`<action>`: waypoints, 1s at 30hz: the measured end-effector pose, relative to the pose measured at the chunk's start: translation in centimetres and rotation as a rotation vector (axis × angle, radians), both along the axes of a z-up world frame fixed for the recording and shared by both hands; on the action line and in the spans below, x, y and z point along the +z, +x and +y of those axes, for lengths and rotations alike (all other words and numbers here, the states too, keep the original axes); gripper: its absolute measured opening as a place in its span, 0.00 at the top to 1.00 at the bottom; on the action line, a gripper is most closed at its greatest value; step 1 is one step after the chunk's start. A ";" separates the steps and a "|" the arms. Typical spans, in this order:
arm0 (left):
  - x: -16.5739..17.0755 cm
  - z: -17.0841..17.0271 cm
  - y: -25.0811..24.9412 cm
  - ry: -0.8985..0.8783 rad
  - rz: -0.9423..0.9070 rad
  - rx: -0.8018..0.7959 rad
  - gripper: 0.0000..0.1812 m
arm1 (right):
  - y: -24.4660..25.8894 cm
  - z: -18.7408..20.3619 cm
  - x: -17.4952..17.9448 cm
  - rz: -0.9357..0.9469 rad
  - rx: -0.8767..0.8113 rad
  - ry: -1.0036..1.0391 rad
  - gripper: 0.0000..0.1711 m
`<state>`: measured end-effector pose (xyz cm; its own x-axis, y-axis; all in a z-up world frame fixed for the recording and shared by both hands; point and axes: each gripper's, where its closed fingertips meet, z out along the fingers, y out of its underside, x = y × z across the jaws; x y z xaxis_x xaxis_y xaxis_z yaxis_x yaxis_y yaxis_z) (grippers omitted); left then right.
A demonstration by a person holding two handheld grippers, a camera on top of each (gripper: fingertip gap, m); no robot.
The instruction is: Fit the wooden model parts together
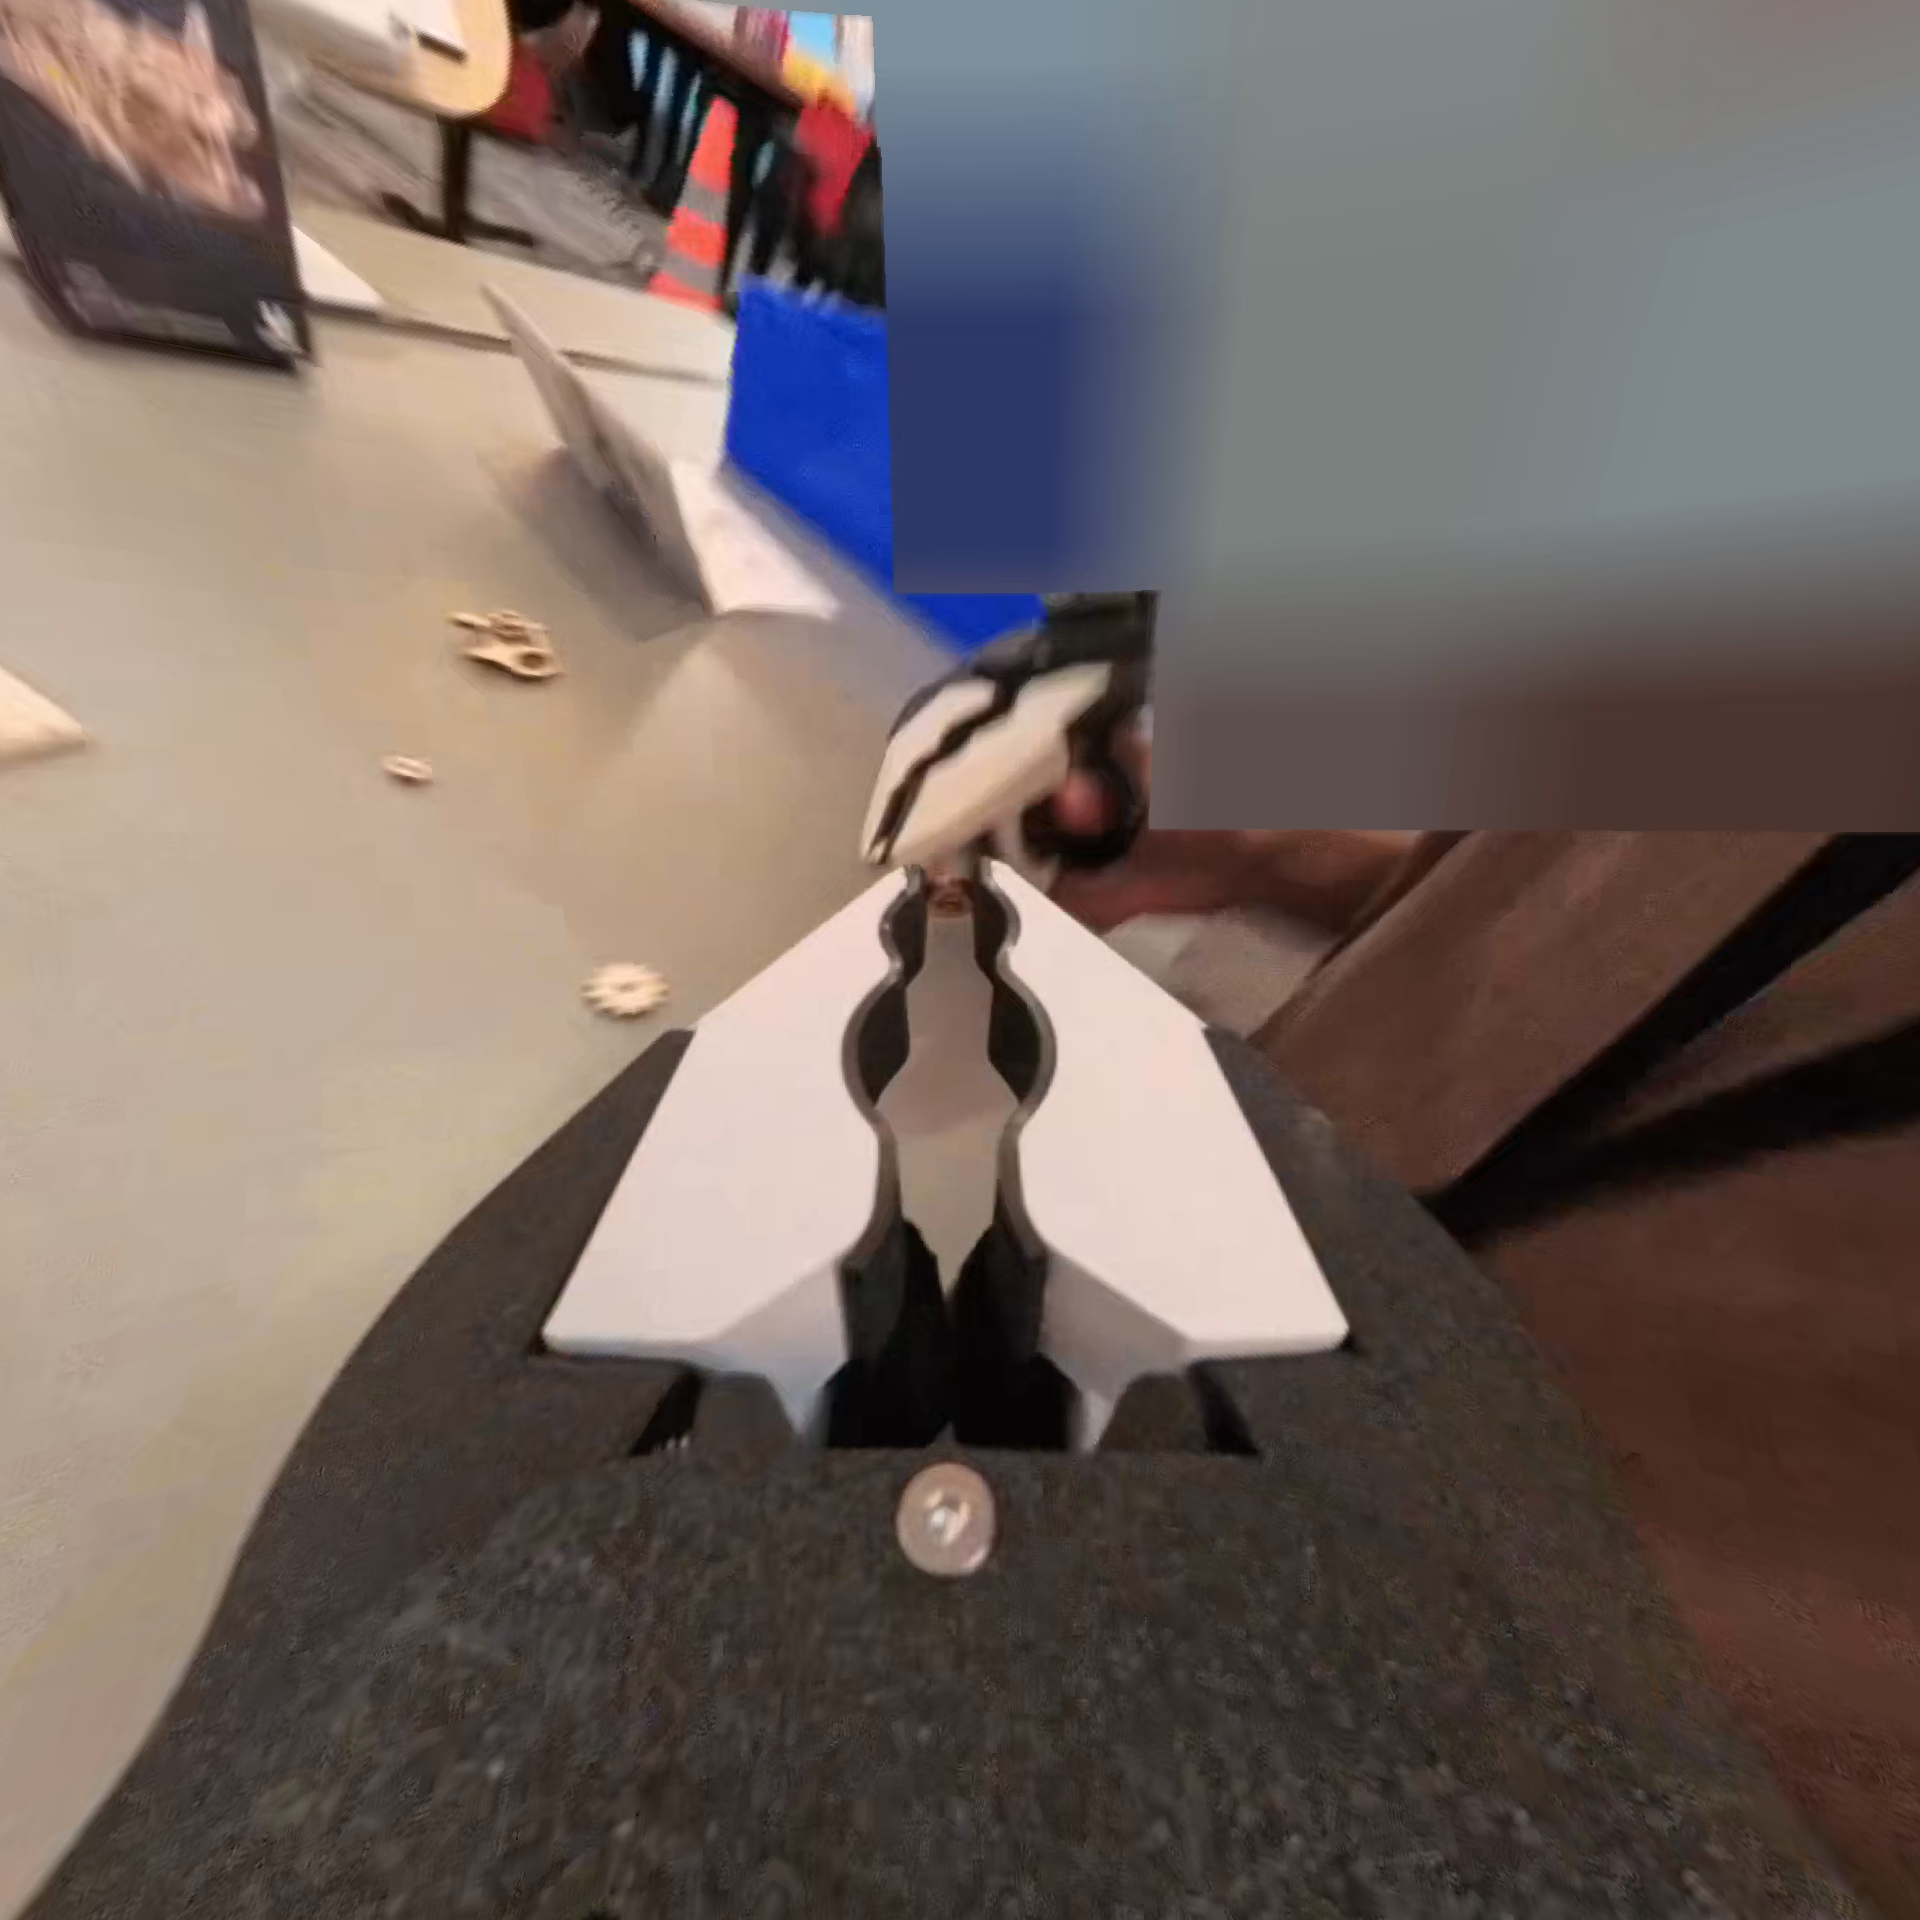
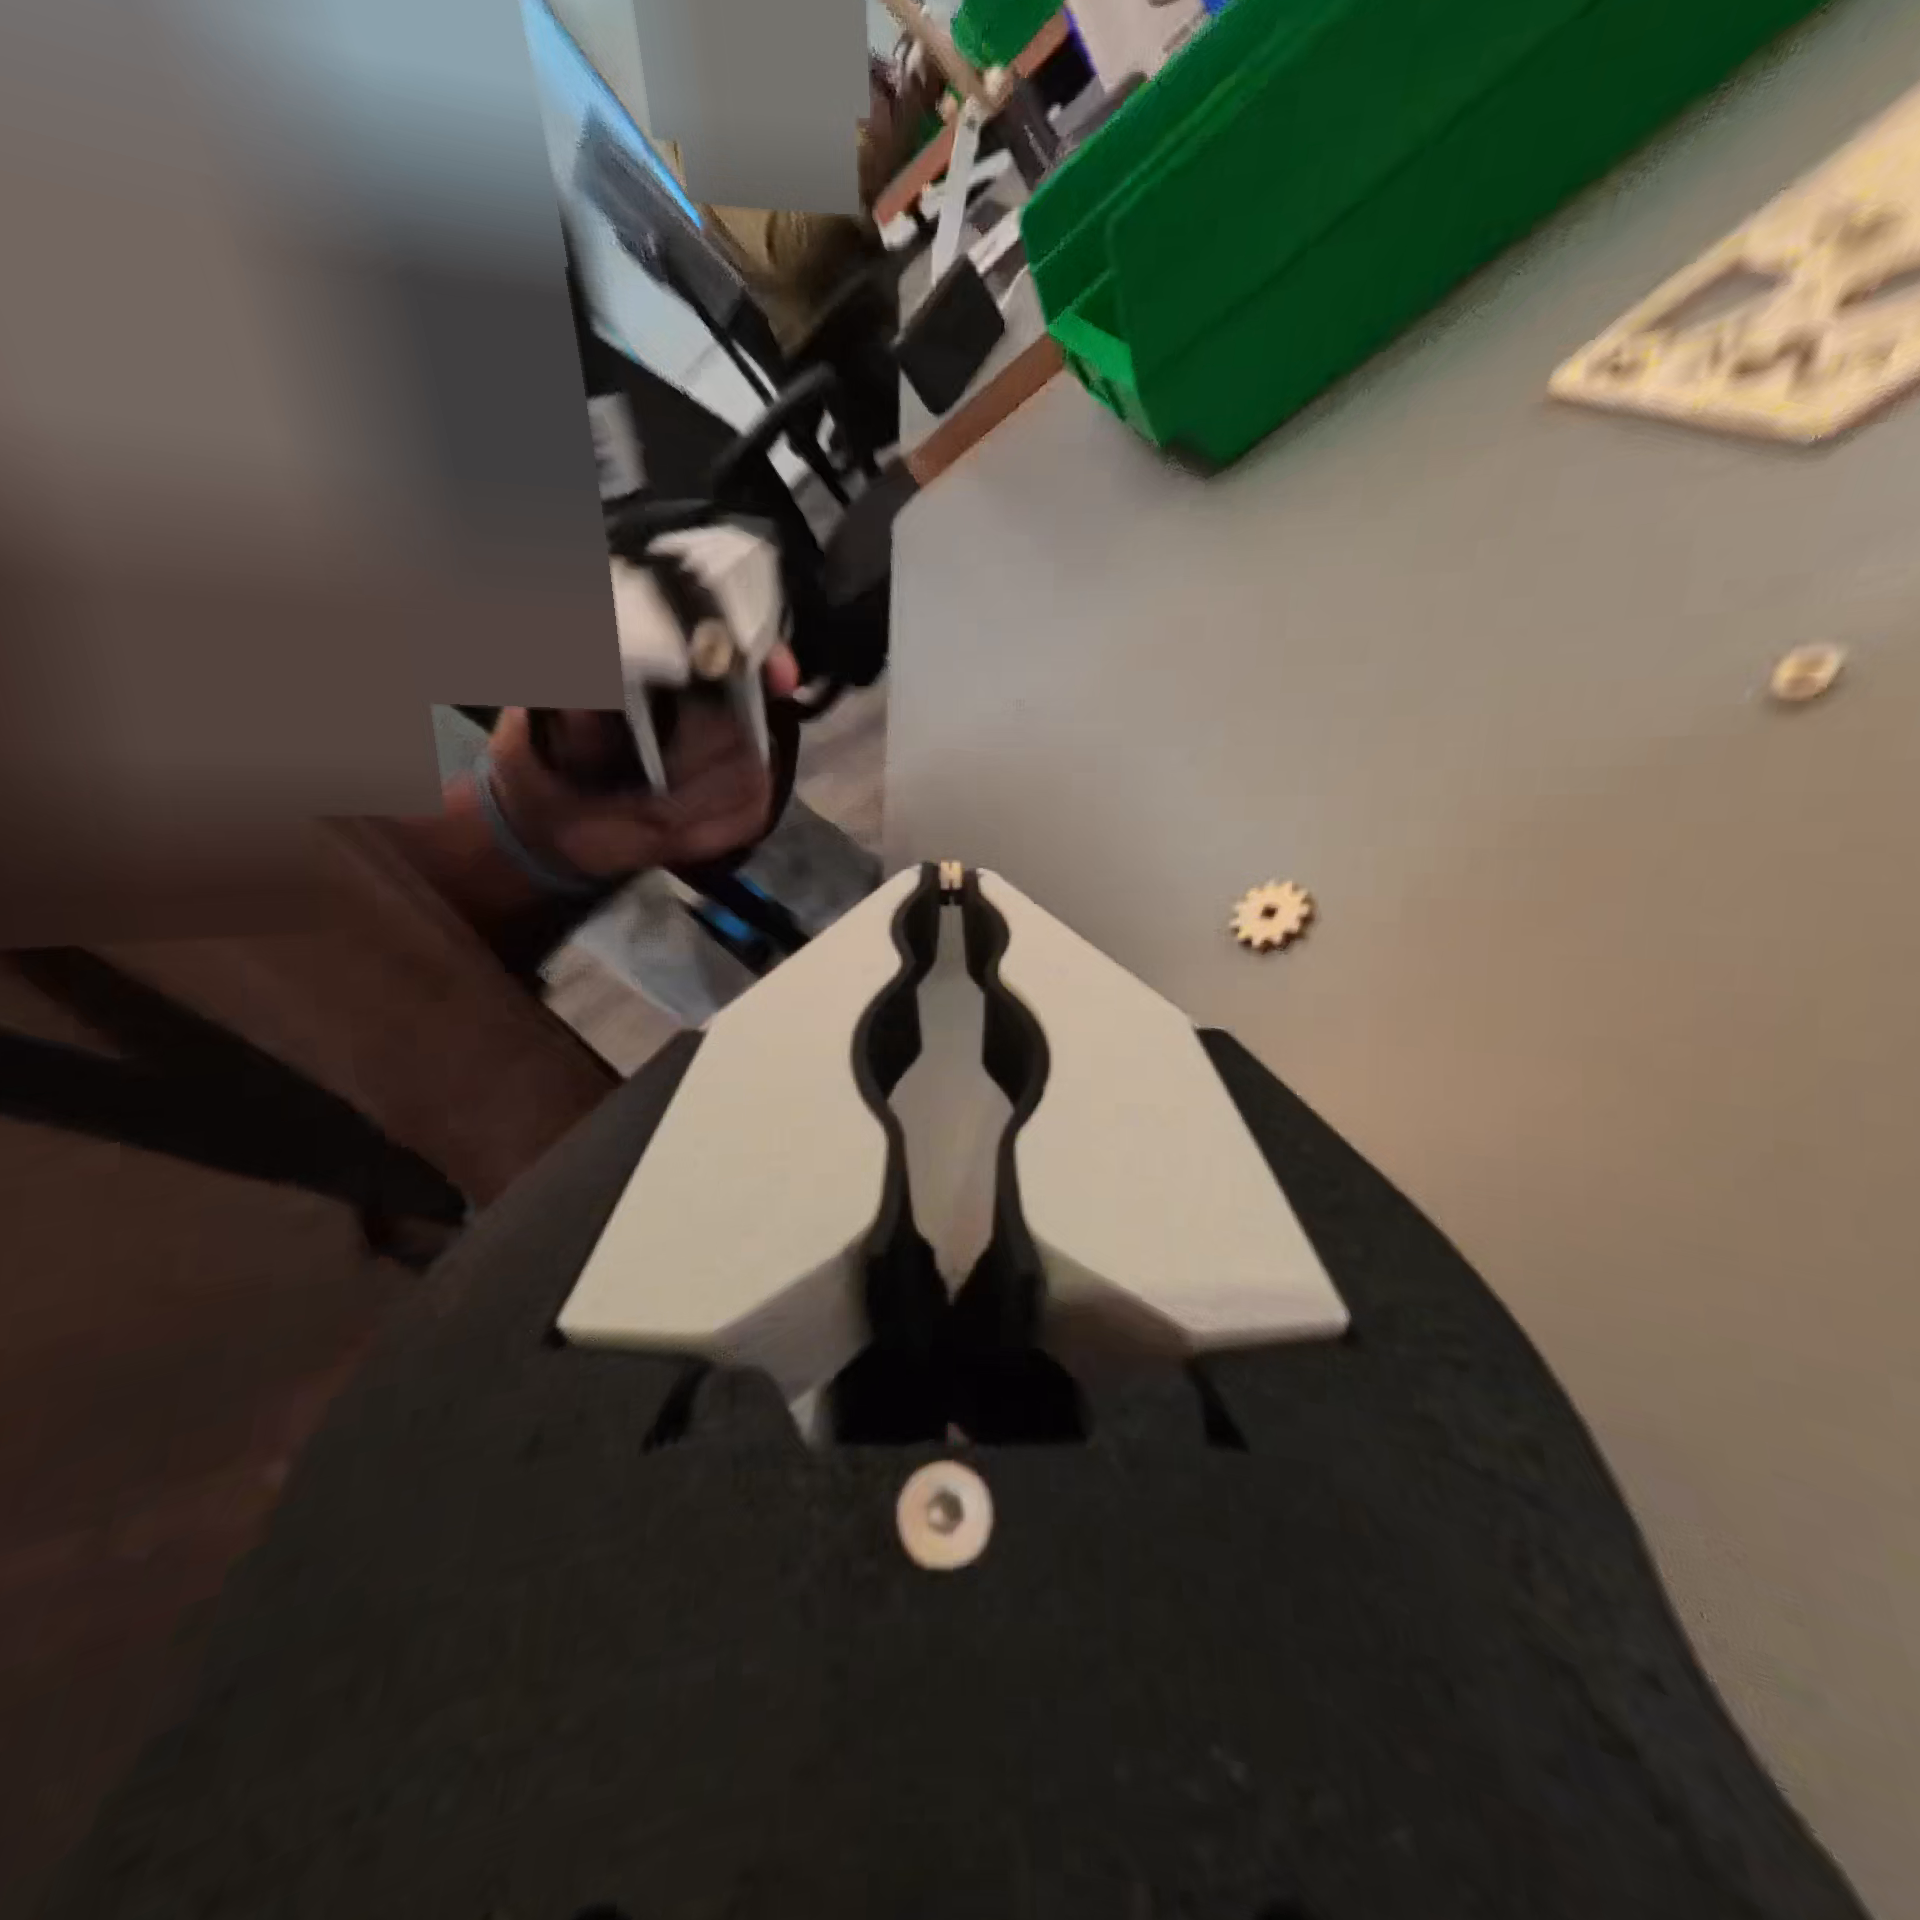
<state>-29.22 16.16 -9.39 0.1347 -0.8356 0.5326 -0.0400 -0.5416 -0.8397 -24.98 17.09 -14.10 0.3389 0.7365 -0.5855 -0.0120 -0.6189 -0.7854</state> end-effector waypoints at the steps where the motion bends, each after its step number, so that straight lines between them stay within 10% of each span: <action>1: 1.1 0.8 -0.5 -0.148 -0.146 -0.004 0.96 | 0.0 -0.2 0.9 -0.022 0.007 0.083 0.98; 9: 1.7 1.8 -0.3 -0.157 -0.199 -0.023 0.96 | 1.4 -0.2 4.3 0.054 -0.050 0.291 0.98; 17: -0.5 -3.1 4.5 -0.447 -0.109 -0.407 0.96 | 0.1 -3.3 3.7 -0.176 0.159 0.767 0.98; 30: -1.0 -4.7 5.0 -0.525 -0.132 -0.501 0.96 | -0.1 -4.8 3.6 -0.232 0.239 0.807 0.98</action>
